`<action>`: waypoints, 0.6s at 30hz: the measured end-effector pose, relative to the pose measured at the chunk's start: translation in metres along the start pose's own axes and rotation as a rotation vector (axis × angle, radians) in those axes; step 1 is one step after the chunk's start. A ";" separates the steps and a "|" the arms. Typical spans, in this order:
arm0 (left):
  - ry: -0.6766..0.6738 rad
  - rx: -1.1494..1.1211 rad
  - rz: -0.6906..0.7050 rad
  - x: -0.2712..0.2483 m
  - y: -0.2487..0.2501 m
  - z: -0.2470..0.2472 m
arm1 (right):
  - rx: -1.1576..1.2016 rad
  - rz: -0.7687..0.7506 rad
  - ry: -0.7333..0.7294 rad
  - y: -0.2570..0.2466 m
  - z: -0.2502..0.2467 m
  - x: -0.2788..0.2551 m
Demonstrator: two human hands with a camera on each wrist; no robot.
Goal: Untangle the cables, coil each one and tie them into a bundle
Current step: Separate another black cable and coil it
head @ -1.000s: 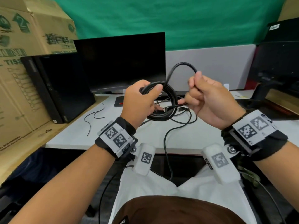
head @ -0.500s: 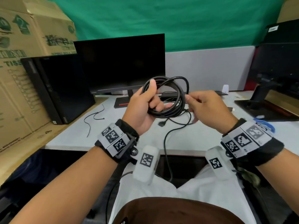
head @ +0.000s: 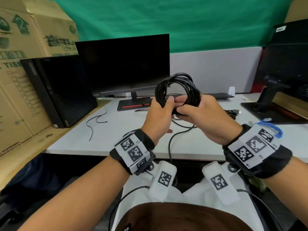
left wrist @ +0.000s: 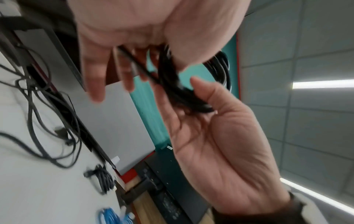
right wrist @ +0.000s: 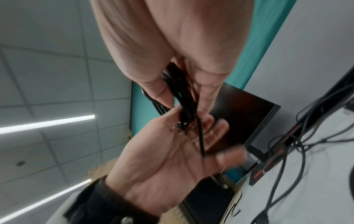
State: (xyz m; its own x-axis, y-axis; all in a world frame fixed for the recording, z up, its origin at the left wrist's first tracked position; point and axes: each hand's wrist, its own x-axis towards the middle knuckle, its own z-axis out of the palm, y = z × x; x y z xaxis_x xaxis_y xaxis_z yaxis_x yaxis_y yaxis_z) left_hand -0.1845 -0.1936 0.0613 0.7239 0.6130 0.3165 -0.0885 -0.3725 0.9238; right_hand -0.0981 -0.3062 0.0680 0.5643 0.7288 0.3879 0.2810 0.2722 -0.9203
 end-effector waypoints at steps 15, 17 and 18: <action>-0.206 0.253 0.394 -0.001 0.021 -0.019 | -0.426 0.105 -0.168 -0.016 -0.021 0.002; -0.187 0.203 0.341 0.000 0.020 -0.019 | -0.323 0.145 -0.205 -0.011 -0.019 0.002; -0.173 0.169 0.317 0.000 0.019 -0.020 | -0.273 0.164 -0.214 -0.009 -0.017 0.003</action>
State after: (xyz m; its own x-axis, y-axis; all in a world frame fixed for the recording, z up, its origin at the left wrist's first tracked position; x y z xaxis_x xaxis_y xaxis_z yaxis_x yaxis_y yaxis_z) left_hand -0.1996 -0.1868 0.0835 0.7845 0.3280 0.5263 -0.2228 -0.6429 0.7328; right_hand -0.0862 -0.3174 0.0786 0.4518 0.8714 0.1909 0.4131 -0.0147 -0.9106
